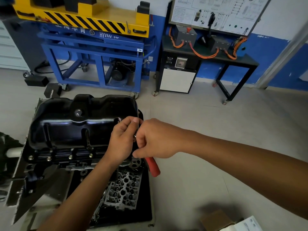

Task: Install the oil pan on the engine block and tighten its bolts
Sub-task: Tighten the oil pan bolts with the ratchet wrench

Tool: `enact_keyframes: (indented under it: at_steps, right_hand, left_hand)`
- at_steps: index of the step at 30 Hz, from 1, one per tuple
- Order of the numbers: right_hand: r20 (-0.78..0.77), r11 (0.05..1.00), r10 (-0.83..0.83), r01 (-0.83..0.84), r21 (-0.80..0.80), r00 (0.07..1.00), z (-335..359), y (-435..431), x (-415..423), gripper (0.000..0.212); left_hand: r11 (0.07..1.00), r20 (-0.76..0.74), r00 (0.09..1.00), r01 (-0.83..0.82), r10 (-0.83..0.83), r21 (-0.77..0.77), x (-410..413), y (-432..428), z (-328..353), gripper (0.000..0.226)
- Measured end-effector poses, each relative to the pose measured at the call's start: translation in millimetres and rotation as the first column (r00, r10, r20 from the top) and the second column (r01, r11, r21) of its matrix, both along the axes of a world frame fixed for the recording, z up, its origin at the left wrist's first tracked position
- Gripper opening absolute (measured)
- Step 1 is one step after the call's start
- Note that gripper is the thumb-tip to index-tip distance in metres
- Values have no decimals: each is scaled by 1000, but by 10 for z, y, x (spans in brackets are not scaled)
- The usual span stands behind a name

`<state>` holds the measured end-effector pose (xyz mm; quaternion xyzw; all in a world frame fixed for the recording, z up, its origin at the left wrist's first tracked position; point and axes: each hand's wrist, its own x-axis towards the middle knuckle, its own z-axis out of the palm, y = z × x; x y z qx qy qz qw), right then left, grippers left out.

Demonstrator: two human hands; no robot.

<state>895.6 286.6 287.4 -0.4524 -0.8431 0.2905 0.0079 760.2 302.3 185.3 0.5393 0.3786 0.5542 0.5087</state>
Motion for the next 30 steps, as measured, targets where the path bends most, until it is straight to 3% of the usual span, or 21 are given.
enact_keyframes:
  at_steps: [7, 11, 14, 16, 18, 20, 24, 30]
  right_hand:
    - [20, 928, -110, 110, -355, 994, 15, 205, 65, 29]
    - [165, 909, -65, 127, -396, 984, 85, 322, 127, 24]
    - [298, 970, -30, 100, -223, 954, 160, 388, 149, 20]
    - [369, 999, -40, 40, 7, 928, 171, 389, 137, 19]
    - [389, 948, -98, -33, 316, 916, 124, 355, 106, 19]
    - [330, 857, -109, -80, 510, 938, 26, 307, 67, 17]
    - [241, 790, -22, -131, 599, 970, -222, 293, 93, 38]
    - [244, 764, 7, -162, 625, 970, -292, 210, 235, 22]
  left_hand:
    - [1000, 1, 1000, 23, -23, -17, 3, -8, 30, 25]
    - [994, -7, 995, 98, -98, -40, 19, -51, 21, 23]
    - [986, 11, 989, 145, -145, -78, 22, -71, -5, 22]
    - [981, 44, 985, 171, -168, -90, 38, -72, -4, 24]
    - [979, 56, 983, 180, -175, -96, 67, -60, 4, 25]
    - [981, 72, 983, 175, -170, -80, 84, -47, 17, 28]
    - [992, 111, 989, 103, -94, -72, 4, -23, 3, 35]
    - [999, 143, 989, -15, 22, -49, -44, -27, -19, 24]
